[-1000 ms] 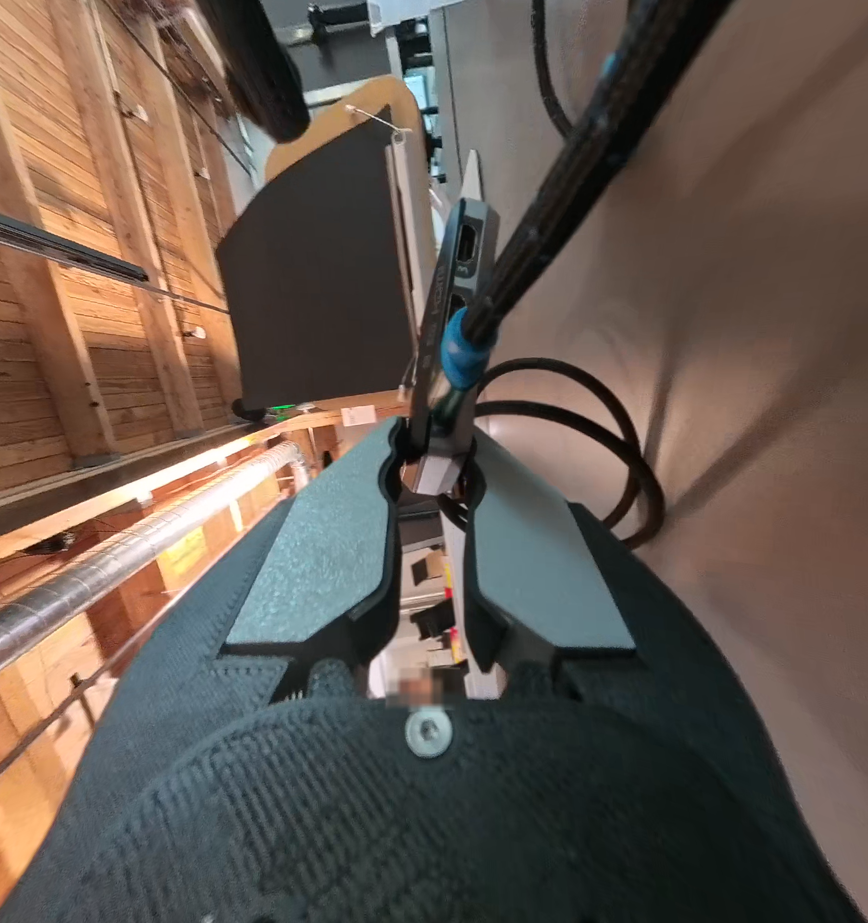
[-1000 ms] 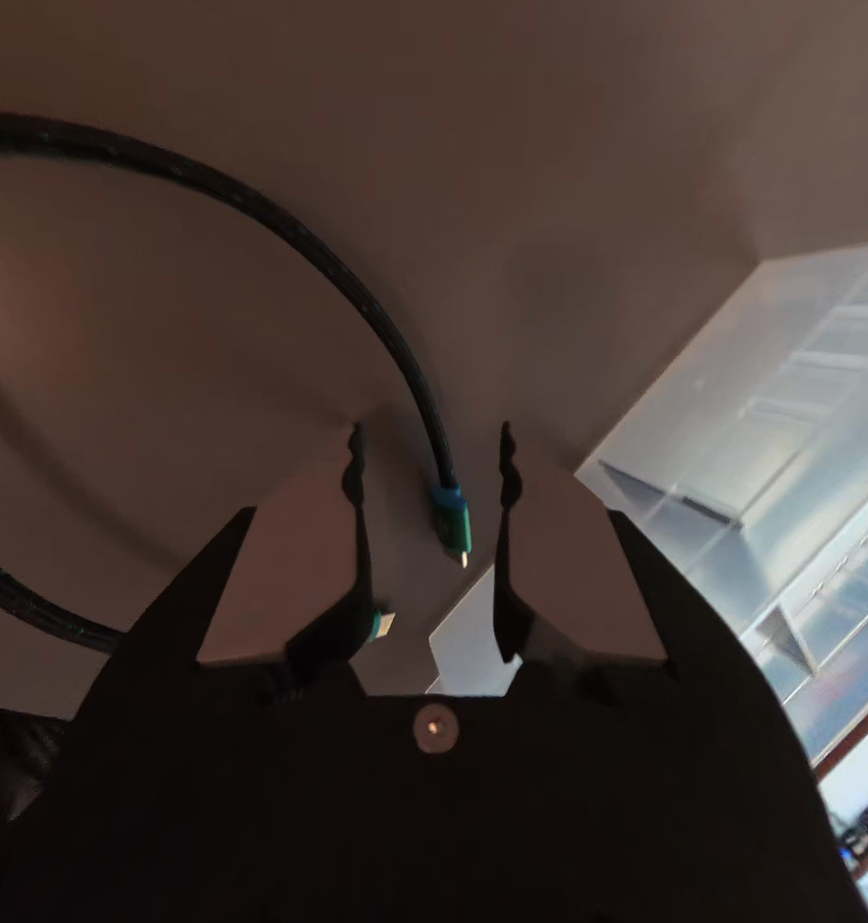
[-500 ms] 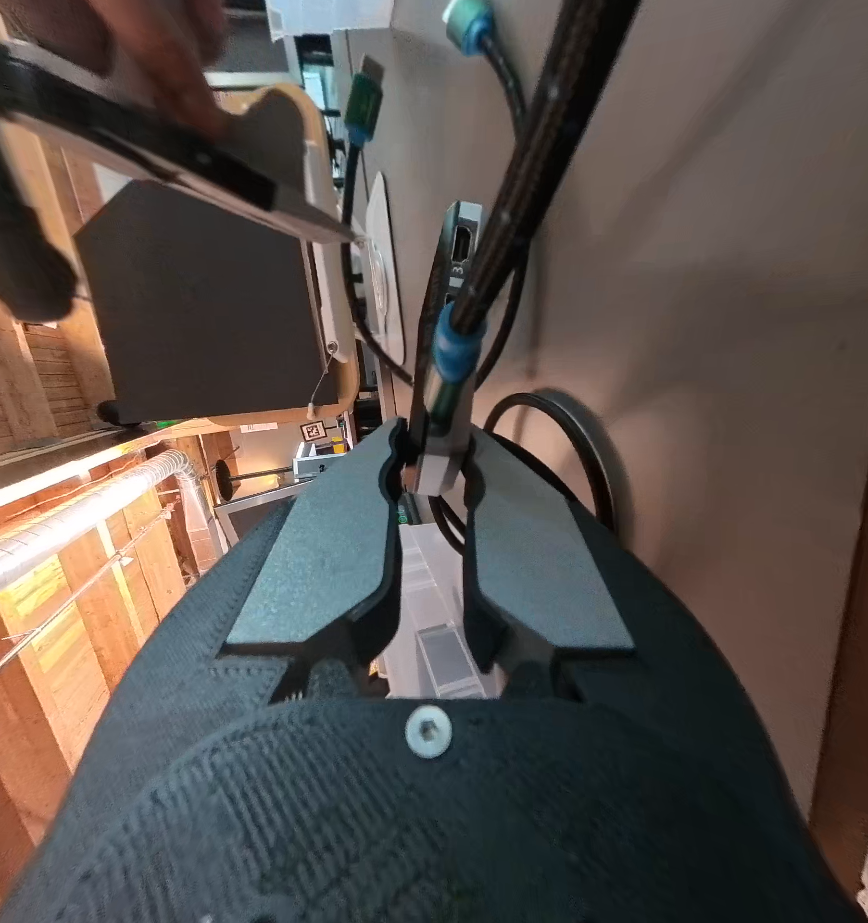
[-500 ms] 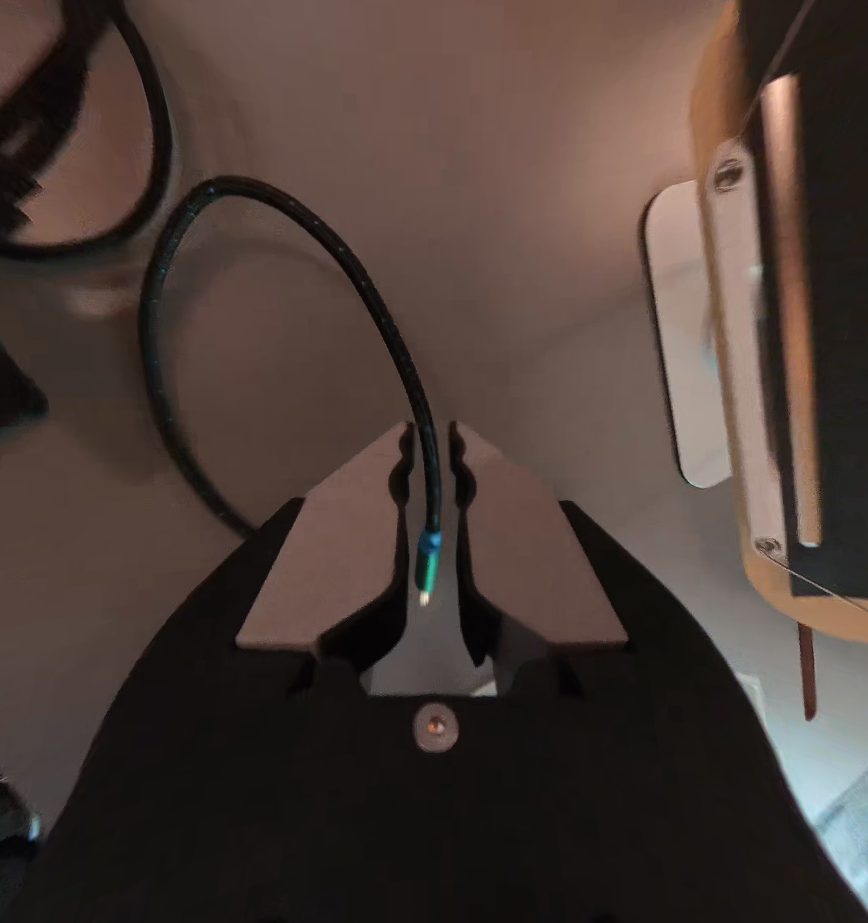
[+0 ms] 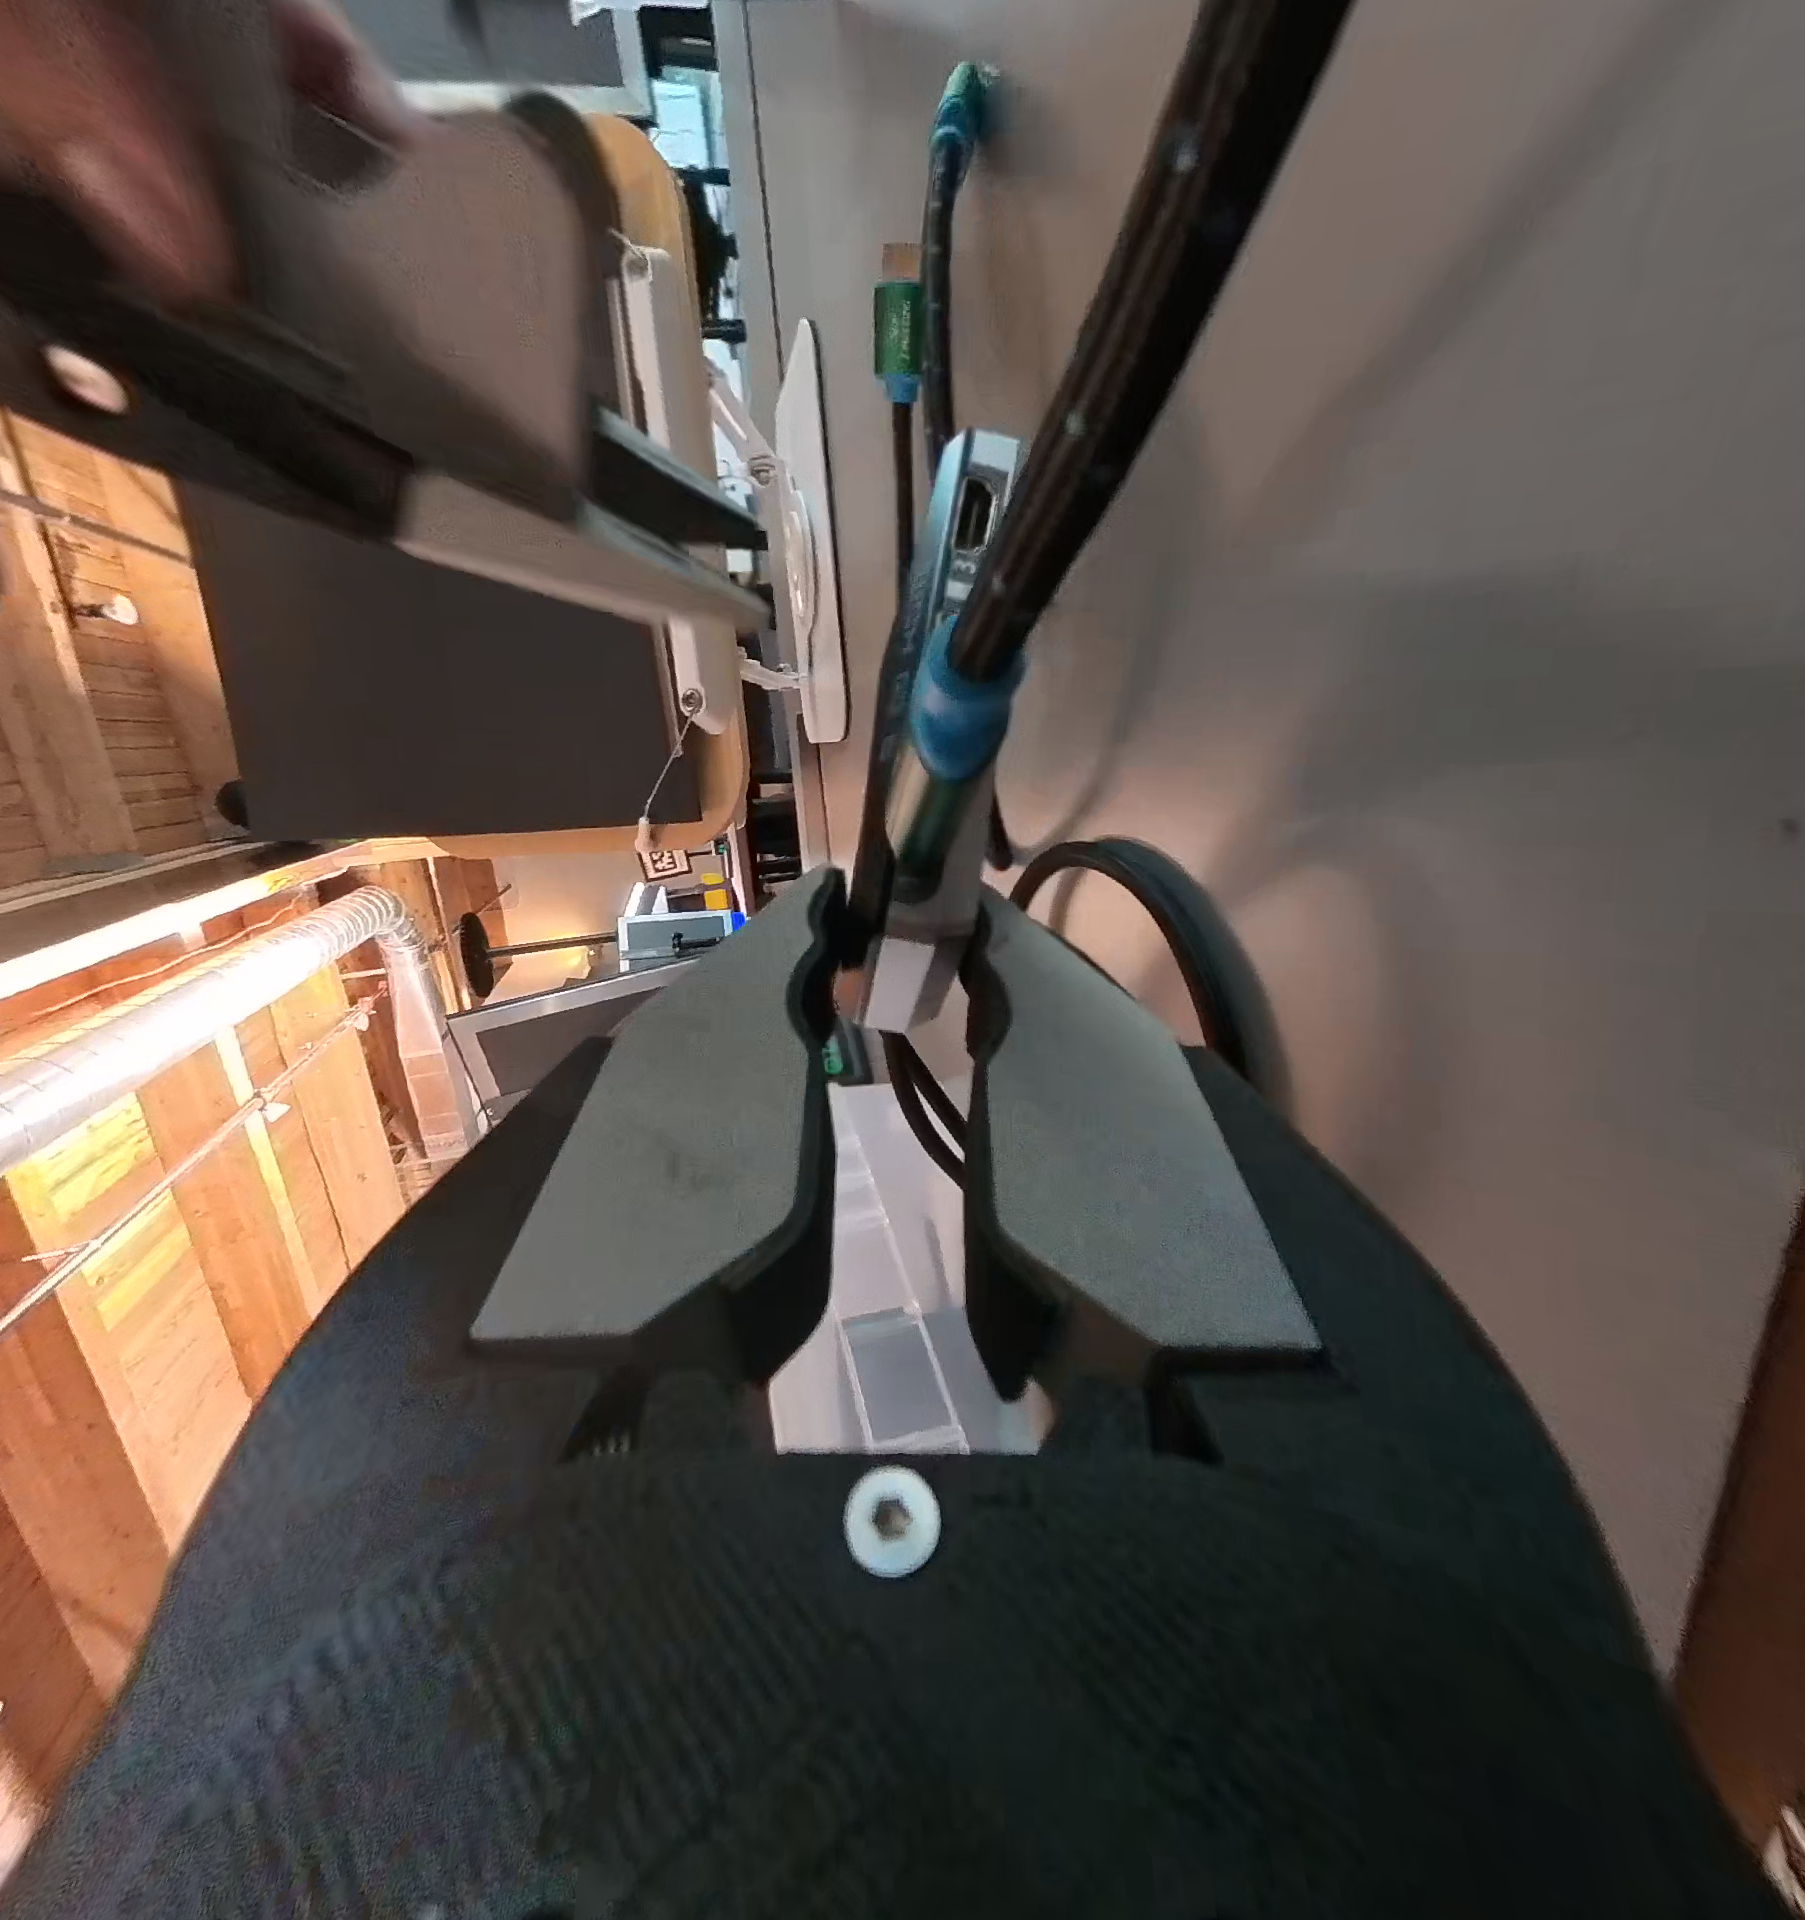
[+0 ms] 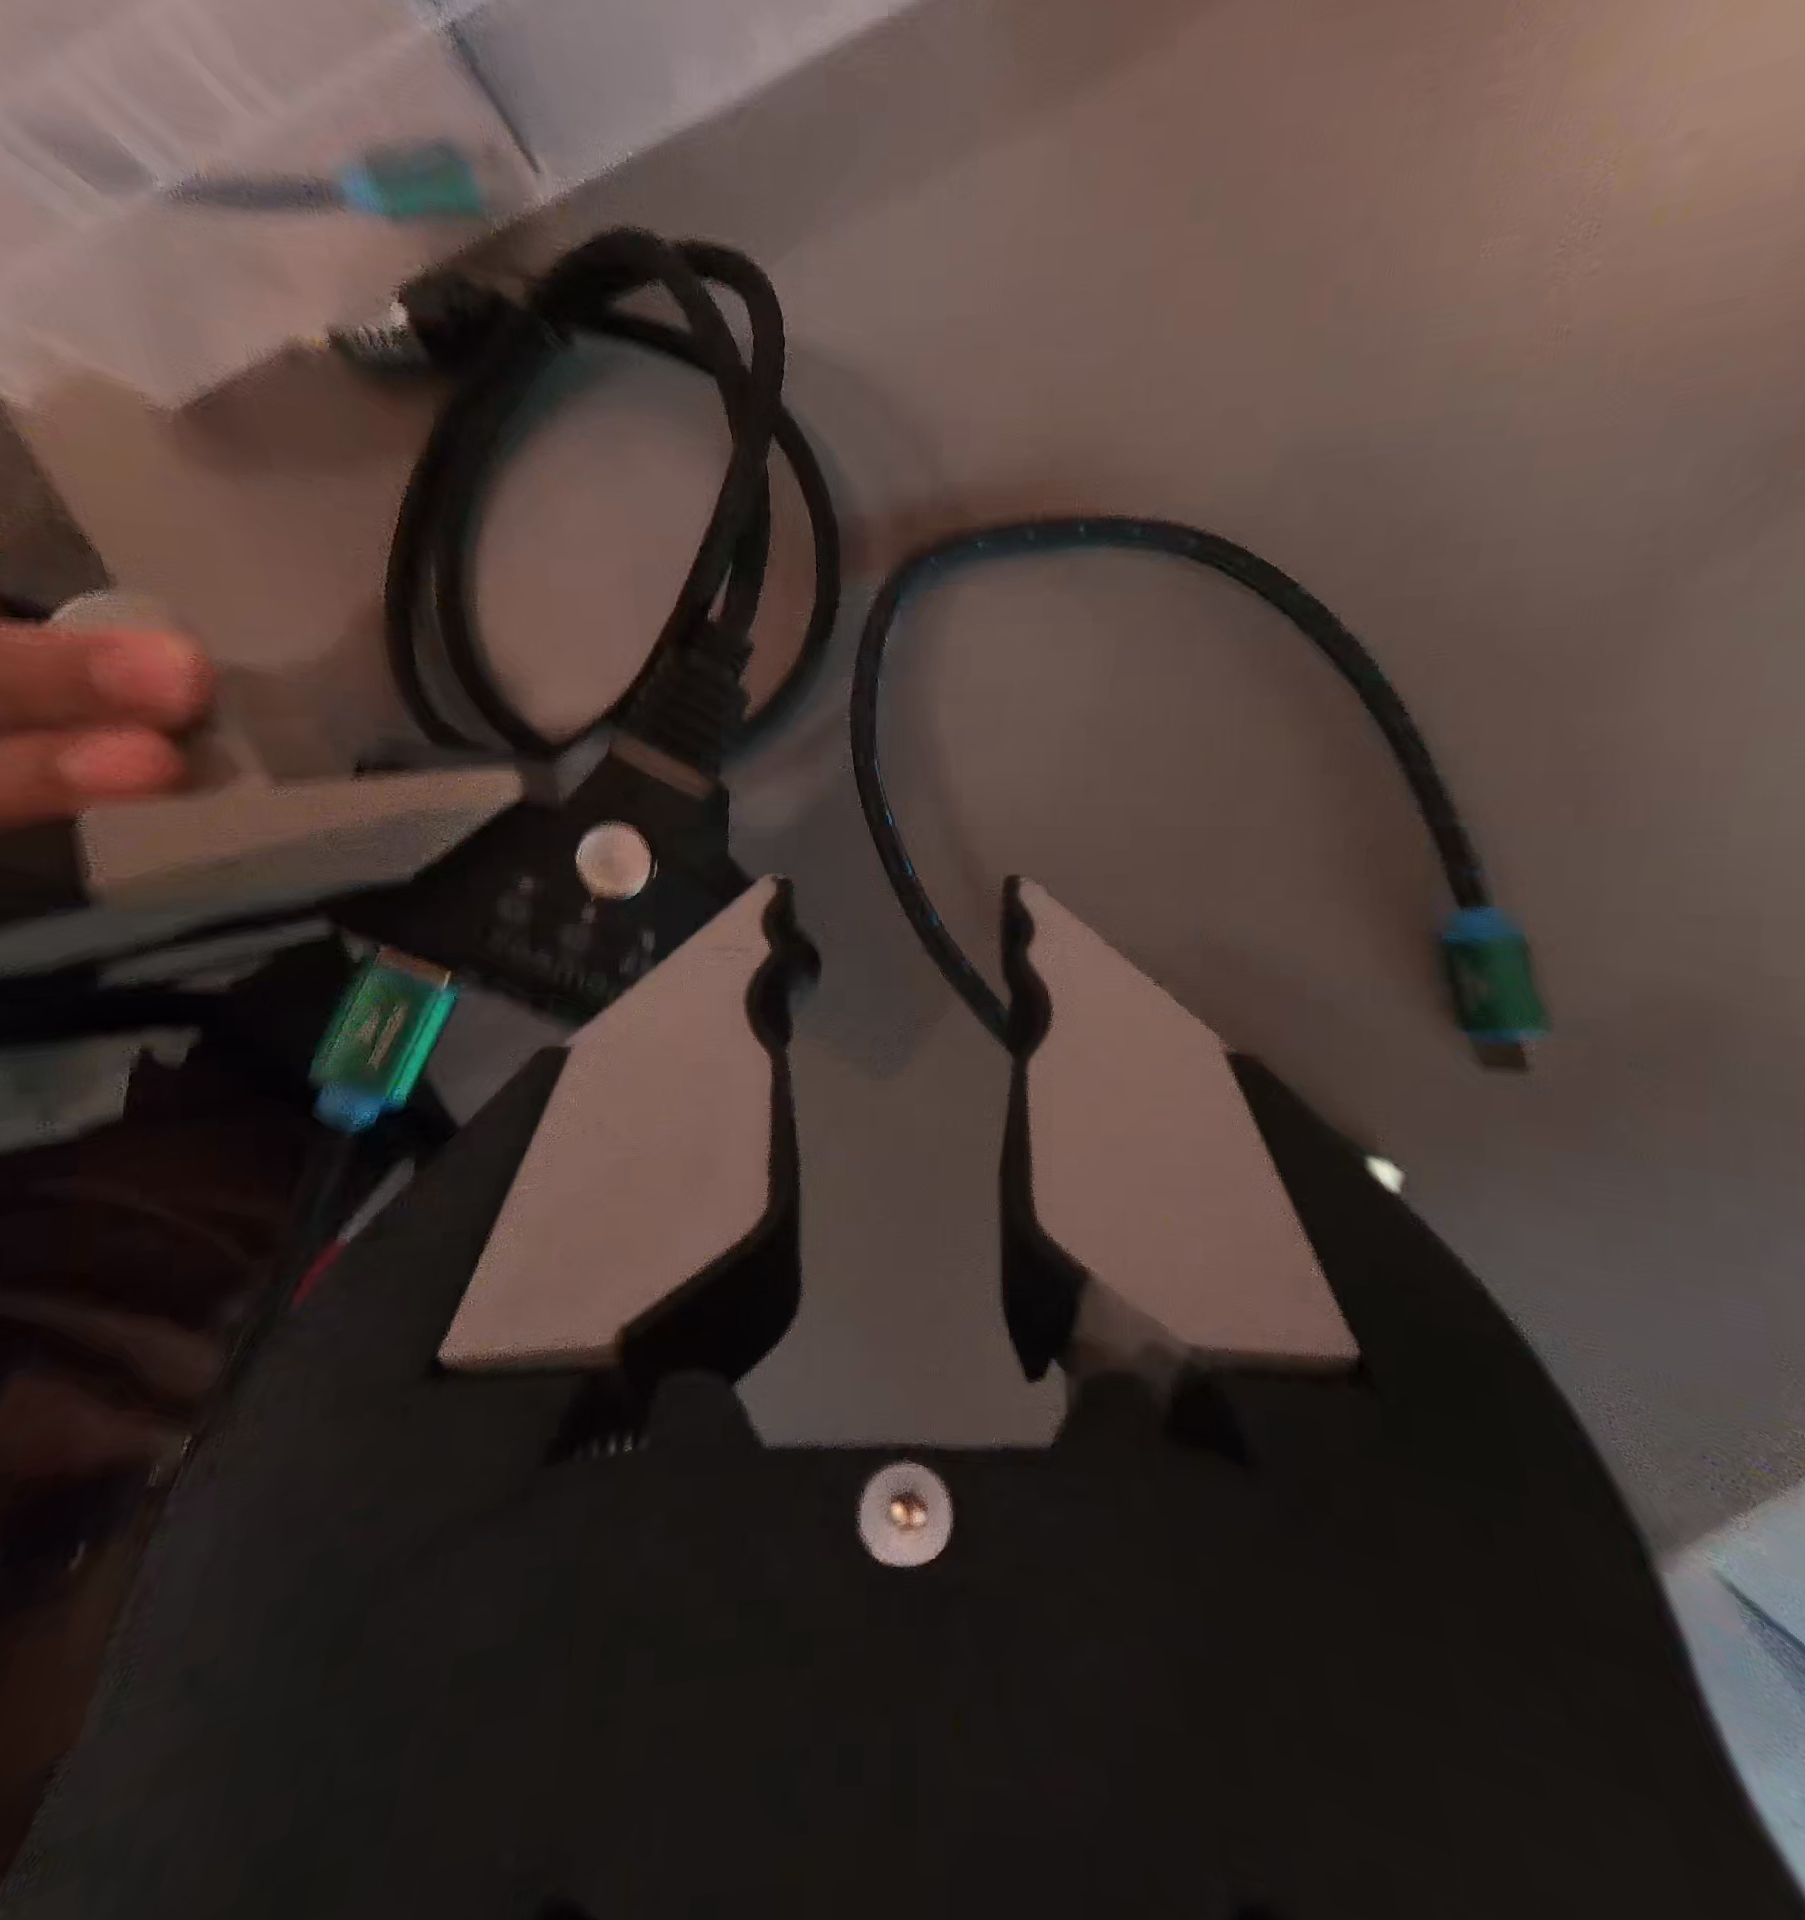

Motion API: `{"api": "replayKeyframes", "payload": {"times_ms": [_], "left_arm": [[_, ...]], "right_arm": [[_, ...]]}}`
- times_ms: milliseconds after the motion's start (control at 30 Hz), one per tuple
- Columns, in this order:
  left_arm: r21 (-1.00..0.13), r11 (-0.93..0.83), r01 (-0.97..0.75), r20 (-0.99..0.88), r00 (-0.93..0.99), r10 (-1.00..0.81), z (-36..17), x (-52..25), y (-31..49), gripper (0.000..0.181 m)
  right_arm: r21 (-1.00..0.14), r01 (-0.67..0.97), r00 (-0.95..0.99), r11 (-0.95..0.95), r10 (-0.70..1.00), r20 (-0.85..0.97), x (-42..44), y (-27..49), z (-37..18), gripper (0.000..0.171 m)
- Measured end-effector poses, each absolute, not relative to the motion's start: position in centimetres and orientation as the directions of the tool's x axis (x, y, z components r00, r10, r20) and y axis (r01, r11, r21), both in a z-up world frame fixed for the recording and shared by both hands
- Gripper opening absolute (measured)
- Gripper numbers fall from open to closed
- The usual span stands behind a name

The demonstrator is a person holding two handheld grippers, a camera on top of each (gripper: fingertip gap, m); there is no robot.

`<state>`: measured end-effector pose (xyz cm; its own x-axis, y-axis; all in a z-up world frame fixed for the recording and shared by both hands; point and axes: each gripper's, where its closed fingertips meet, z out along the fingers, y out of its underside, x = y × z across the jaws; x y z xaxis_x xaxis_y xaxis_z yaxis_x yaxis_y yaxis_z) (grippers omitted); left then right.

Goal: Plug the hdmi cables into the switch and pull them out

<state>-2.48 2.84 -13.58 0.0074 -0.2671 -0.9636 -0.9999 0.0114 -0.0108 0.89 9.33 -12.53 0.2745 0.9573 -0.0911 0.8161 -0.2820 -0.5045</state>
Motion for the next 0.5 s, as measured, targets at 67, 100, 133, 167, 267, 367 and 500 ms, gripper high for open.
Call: {"api": "replayKeyframes", "payload": {"times_ms": [67, 100, 133, 167, 267, 367, 500], "left_arm": [[0.001, 0.01, -1.0, -0.967, -0.003, -0.254, -13.6, -2.6, 2.6, 0.02], [0.014, 0.011, -1.0, -0.968, -0.016, -0.249, -13.7, -2.7, 2.4, 0.02], [0.021, 0.016, -1.0, -0.966, -0.025, -0.257, -14.0, -2.7, 2.1, 0.02], [0.023, 0.023, -0.999, -0.963, -0.028, -0.269, -14.3, -2.6, 1.9, 0.02], [0.046, 0.022, -0.999, -0.961, -0.05, -0.273, -14.9, -2.9, 1.4, 0.02], [0.031, 0.021, -0.999, -0.961, -0.036, -0.275, -14.9, -3.2, 0.7, 0.02], [0.022, 0.006, -1.0, -0.958, -0.023, -0.286, -15.0, -3.9, -0.3, 0.02]], "right_arm": [[-0.537, 0.792, 0.303, -0.289, 0.951, -0.065, -0.3, 9.3, -15.2, 0.046], [-0.53, 0.801, 0.299, -0.279, 0.953, -0.049, -0.5, 9.0, -16.7, 0.043], [-0.514, 0.814, 0.303, -0.272, 0.953, -0.026, -0.4, 9.0, -18.2, 0.035], [-0.493, 0.83, 0.301, -0.262, 0.954, 0.001, 0.0, 9.0, -19.4, 0.028], [-0.469, 0.87, 0.166, -0.148, 0.986, -0.004, 1.7, 7.5, -20.0, 0.011], [-0.327, 0.941, 0.051, -0.087, 0.992, -0.118, 6.7, 5.4, -19.8, 0.012], [-0.136, 0.979, 0.154, -0.152, 0.988, 0.003, 14.4, 7.8, -18.1, 0.018]]}}
